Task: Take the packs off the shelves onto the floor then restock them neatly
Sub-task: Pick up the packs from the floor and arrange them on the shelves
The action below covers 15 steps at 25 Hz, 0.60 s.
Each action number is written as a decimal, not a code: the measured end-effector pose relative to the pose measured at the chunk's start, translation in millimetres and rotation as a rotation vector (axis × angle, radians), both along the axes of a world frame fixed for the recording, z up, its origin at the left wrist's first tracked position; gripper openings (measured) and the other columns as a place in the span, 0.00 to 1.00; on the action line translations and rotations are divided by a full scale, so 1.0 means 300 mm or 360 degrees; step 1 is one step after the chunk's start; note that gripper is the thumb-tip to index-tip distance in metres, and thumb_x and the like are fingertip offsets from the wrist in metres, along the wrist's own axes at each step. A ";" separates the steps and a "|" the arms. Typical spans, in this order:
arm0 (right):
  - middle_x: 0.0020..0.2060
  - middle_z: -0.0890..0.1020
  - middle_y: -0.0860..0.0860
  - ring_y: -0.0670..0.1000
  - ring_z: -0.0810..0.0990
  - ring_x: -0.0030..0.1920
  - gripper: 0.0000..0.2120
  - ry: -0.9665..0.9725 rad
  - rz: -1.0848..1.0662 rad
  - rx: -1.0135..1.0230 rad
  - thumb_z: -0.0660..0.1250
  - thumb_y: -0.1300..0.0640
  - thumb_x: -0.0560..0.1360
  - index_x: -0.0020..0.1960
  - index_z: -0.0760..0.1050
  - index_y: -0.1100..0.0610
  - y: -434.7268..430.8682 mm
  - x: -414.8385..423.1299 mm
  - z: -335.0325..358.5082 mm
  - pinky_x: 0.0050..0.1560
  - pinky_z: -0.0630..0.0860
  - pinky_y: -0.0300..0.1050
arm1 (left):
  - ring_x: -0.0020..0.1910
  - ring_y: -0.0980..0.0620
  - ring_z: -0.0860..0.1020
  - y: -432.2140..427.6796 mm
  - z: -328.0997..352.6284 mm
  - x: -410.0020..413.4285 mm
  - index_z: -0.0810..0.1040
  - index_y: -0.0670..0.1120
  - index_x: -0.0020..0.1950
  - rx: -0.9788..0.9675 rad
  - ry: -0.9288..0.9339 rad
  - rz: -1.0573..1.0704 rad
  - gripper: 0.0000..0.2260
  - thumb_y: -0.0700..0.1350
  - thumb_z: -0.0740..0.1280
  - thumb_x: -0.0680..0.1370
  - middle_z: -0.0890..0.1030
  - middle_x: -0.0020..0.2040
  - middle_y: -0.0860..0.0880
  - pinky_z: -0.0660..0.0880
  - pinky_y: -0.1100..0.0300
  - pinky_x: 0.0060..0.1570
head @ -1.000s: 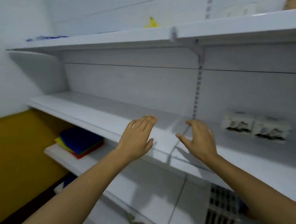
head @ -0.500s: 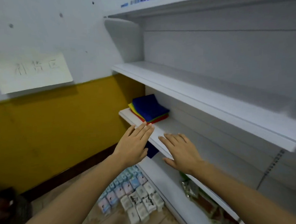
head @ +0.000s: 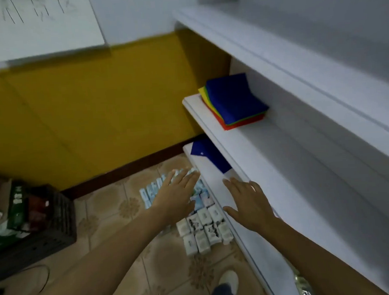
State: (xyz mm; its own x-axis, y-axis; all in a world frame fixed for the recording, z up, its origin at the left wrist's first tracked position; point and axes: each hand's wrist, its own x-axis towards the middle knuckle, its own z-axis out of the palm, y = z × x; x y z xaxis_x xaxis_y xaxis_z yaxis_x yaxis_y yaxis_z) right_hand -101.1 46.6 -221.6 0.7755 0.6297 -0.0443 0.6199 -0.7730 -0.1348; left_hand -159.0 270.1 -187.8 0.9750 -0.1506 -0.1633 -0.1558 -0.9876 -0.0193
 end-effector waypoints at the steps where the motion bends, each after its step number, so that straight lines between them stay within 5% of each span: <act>1: 0.67 0.73 0.59 0.56 0.78 0.62 0.35 0.0126 -0.0015 0.0023 0.63 0.41 0.71 0.72 0.67 0.59 0.003 0.030 -0.058 0.64 0.70 0.58 | 0.78 0.50 0.41 0.016 -0.051 0.024 0.42 0.46 0.79 -0.0016 0.0118 0.0065 0.32 0.55 0.55 0.82 0.46 0.80 0.50 0.40 0.48 0.76; 4: 0.77 0.53 0.56 0.55 0.60 0.75 0.38 0.0514 -0.0007 -0.0114 0.56 0.40 0.76 0.78 0.47 0.55 -0.015 0.075 -0.258 0.74 0.47 0.57 | 0.78 0.50 0.43 0.053 -0.222 0.051 0.42 0.47 0.79 -0.0156 0.0364 0.0274 0.32 0.54 0.56 0.82 0.48 0.80 0.50 0.42 0.49 0.76; 8: 0.77 0.56 0.56 0.55 0.61 0.74 0.36 0.0698 0.0056 -0.0287 0.59 0.43 0.77 0.78 0.46 0.53 -0.012 0.090 -0.460 0.74 0.47 0.56 | 0.78 0.49 0.47 0.080 -0.441 0.035 0.45 0.47 0.79 -0.0269 0.0562 0.0462 0.32 0.55 0.57 0.81 0.51 0.79 0.48 0.44 0.49 0.75; 11: 0.73 0.65 0.52 0.51 0.66 0.71 0.28 0.0798 0.0110 -0.0277 0.54 0.45 0.81 0.77 0.54 0.52 0.041 0.087 -0.587 0.70 0.52 0.43 | 0.78 0.49 0.48 0.109 -0.608 0.028 0.46 0.48 0.79 -0.0398 0.0679 0.0609 0.32 0.54 0.59 0.81 0.52 0.79 0.48 0.46 0.51 0.75; 15: 0.77 0.57 0.50 0.50 0.60 0.74 0.31 0.1127 0.0077 -0.0495 0.55 0.44 0.81 0.78 0.48 0.52 0.121 0.056 -0.840 0.75 0.50 0.50 | 0.78 0.49 0.51 0.154 -0.894 0.039 0.49 0.47 0.79 -0.0560 0.0830 0.0772 0.34 0.53 0.62 0.79 0.56 0.78 0.47 0.51 0.54 0.74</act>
